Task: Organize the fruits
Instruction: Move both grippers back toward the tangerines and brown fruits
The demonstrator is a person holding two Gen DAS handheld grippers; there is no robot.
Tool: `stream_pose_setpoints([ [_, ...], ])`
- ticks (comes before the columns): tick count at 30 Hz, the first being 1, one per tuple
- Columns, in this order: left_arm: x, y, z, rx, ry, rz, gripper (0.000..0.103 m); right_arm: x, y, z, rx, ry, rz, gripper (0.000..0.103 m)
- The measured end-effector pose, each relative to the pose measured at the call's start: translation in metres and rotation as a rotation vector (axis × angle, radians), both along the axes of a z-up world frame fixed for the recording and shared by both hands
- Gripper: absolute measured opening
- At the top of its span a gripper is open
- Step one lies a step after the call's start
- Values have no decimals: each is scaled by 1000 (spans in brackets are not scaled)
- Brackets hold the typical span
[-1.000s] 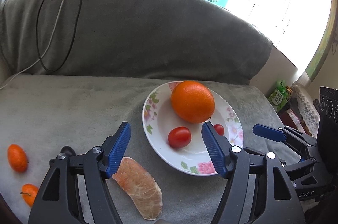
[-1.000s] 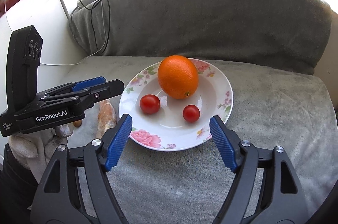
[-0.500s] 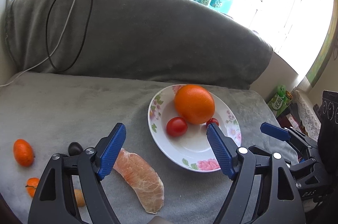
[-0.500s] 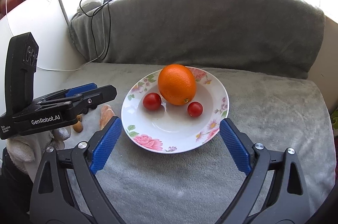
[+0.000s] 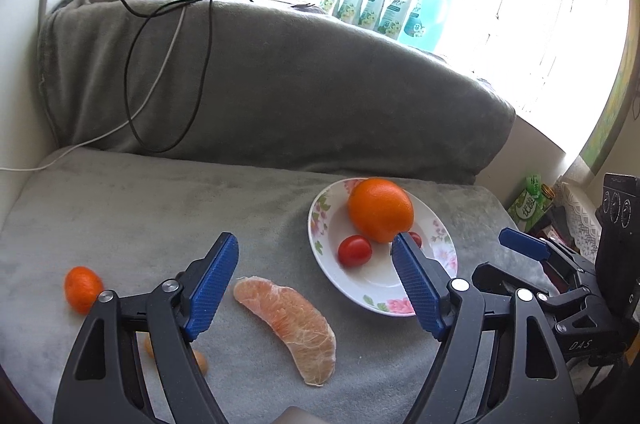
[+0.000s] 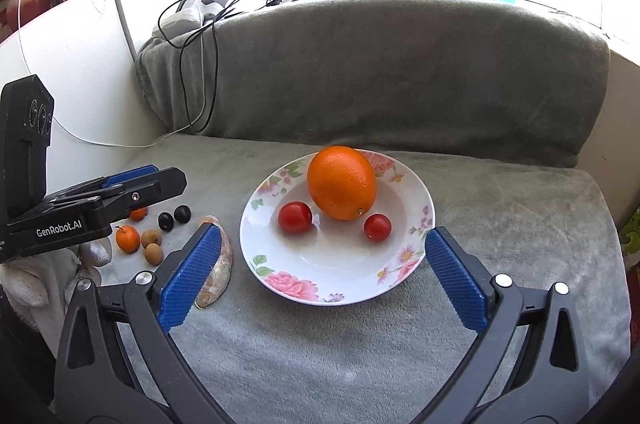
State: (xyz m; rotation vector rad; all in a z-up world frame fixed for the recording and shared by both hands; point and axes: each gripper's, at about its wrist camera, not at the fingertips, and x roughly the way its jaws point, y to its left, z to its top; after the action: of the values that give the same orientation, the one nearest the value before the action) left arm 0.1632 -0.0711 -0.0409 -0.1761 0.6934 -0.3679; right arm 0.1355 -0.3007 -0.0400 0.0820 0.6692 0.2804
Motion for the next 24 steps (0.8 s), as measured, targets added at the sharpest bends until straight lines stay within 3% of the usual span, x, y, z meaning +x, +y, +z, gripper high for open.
stream_pose_setpoints([
  [11, -20, 61, 12, 42, -47, 126, 79, -1, 29, 7, -4, -19, 89, 103],
  [24, -39, 121, -11, 28, 6, 219, 79, 4, 83, 6, -4, 3, 253, 103],
])
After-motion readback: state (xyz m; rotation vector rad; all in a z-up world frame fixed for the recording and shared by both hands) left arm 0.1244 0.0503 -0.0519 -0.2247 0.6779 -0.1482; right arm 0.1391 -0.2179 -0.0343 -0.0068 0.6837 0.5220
